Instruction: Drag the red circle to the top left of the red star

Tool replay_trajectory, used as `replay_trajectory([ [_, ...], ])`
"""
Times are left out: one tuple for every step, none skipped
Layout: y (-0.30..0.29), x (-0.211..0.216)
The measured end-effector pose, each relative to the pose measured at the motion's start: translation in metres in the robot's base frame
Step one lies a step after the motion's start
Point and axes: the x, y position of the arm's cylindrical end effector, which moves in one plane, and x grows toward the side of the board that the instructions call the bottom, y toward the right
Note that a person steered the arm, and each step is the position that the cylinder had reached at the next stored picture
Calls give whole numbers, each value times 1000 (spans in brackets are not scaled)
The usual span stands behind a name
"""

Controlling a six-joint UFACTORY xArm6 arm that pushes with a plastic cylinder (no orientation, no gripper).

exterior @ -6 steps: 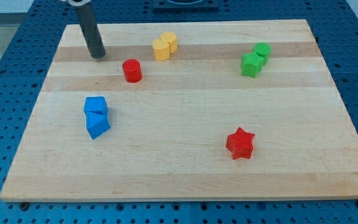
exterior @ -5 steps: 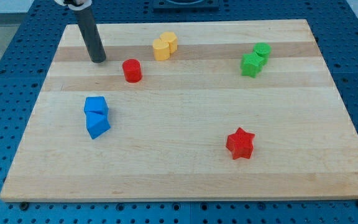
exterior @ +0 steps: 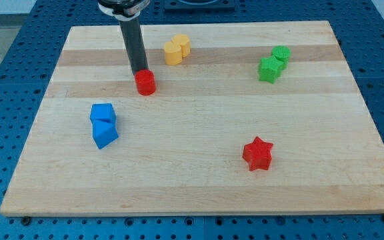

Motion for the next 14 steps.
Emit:
replay_trajectory([
  [-4,13],
  [-14,23],
  [-14,35],
  [-14,42],
  [-11,58],
  [0,77],
  [18,77],
  [43,77],
  [66,78],
  [82,78],
  [82,75],
  [84,73],
  [91,82],
  [108,82],
])
